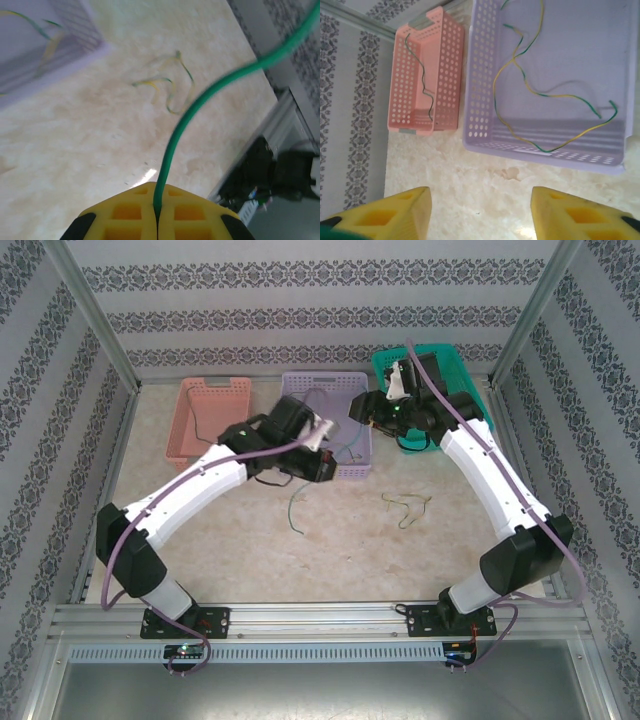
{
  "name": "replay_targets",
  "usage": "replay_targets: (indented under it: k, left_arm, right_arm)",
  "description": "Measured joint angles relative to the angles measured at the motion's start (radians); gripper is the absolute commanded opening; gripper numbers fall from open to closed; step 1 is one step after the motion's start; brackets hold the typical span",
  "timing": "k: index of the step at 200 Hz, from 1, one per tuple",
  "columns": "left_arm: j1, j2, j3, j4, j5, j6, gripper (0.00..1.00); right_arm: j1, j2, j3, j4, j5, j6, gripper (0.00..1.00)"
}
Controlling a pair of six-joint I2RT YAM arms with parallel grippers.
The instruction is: Untangle the cables
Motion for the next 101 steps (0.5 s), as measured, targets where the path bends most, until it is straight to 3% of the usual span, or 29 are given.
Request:
replay_targets:
  k: [60, 101]
  left_arm:
    - [0.411, 0.048, 0.084, -0.043, -0.054, -0.052, 0.00]
    - [0.595, 0.226, 0.220, -0.002, -0.132, -0.051, 0.00]
  right_arm:
    - [-0.031, -0.204, -0.132, 0.050, 0.060, 0.006, 0.60]
    - [-0.011, -0.229, -0.231, 0.063, 0.060, 0.008, 0.59]
